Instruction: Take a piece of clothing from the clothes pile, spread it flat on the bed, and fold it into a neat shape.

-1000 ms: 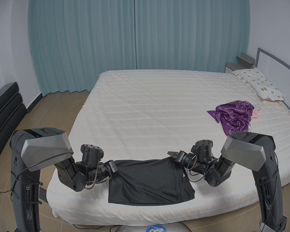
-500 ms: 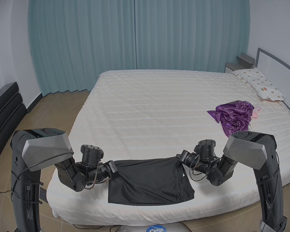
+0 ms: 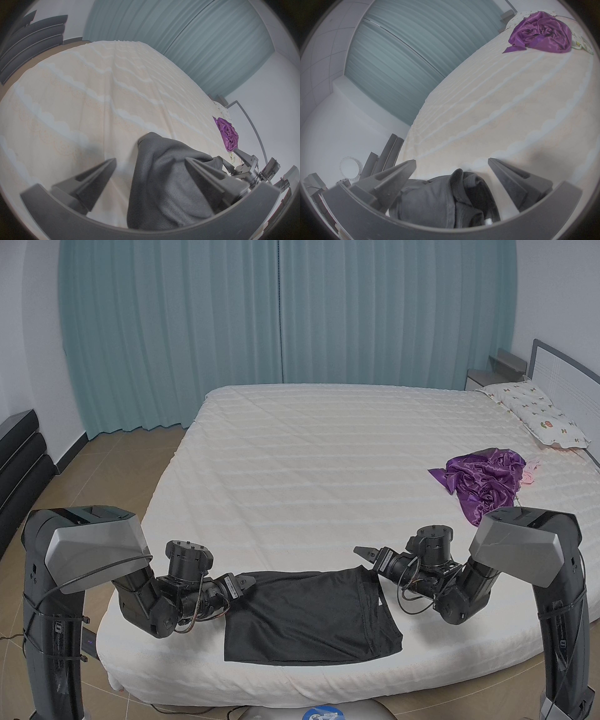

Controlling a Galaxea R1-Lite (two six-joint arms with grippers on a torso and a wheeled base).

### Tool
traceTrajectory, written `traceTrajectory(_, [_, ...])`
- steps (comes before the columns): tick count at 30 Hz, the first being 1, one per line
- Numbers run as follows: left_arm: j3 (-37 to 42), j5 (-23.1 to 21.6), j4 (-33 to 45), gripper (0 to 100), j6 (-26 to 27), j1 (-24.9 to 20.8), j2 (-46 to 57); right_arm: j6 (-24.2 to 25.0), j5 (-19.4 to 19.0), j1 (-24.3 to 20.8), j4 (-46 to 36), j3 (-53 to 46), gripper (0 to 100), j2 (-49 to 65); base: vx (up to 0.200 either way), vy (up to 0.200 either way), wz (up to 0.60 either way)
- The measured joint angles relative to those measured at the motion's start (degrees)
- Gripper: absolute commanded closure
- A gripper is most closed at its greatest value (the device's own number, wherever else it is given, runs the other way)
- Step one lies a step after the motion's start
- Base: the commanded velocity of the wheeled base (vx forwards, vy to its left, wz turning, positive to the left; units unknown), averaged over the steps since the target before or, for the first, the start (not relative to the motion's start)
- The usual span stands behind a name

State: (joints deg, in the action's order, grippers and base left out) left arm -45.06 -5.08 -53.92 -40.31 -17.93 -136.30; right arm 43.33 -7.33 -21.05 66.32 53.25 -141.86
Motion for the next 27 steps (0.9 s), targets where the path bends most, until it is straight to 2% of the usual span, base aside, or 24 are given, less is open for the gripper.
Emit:
traceTrajectory(5, [1.04, -2.74, -1.29, 0, -0.28, 1.68, 0.94, -1.01, -4.88, 0.11, 0.24, -9.79, 0, 5.21, 0.0, 0.0, 0.0])
traceTrajectory(7, [1.54, -5.42, -1.56, 0, -0.4, 2.97, 1.55, -1.78, -6.49, -0.22, 0.3, -13.67, 0, 6.96, 0.0, 0.0, 0.0])
traceTrajectory(10, [2.28, -12.31, -1.8, 0, -0.62, 6.63, 2.73, -3.28, -8.73, -2.12, 0.5, -19.48, 0, 9.58, 0.0, 0.0, 0.0])
traceTrajectory(13, [2.61, -15.41, -1.97, 0, -1.04, 9.73, 3.72, -4.6, -10.26, -4.72, 0.46, -23.48, 0, 11.26, 0.0, 0.0, 0.0])
traceTrajectory(19, [2.67, -16.09, -2.13, 0, -1.56, 11.52, 4.63, -5.97, -10.81, -7.97, -0.3, -26.33, 0, 12.23, 0.0, 0.0, 0.0])
traceTrajectory(25, [2.54, -16.1, -2.3, 0, -1.51, 11.72, 4.89, -8.68, -10.54, -8.94, -0.68, -27.04, 0, 11.52, 0.0, 0.0, 0.0])
traceTrajectory(26, [2.52, -16.1, -2.4, 0, -1.54, 11.76, 4.89, -9.09, -10.51, -8.94, -0.9, -27.17, 100, 11.41, 0.0, 0.0, 0.0])
traceTrajectory(27, [2.52, -16.1, -2.41, 0, -1.51, 11.76, 4.89, -9.31, -10.51, -8.94, -1.07, -27.23, 100, 11.4, 0.0, 0.0, 0.0])
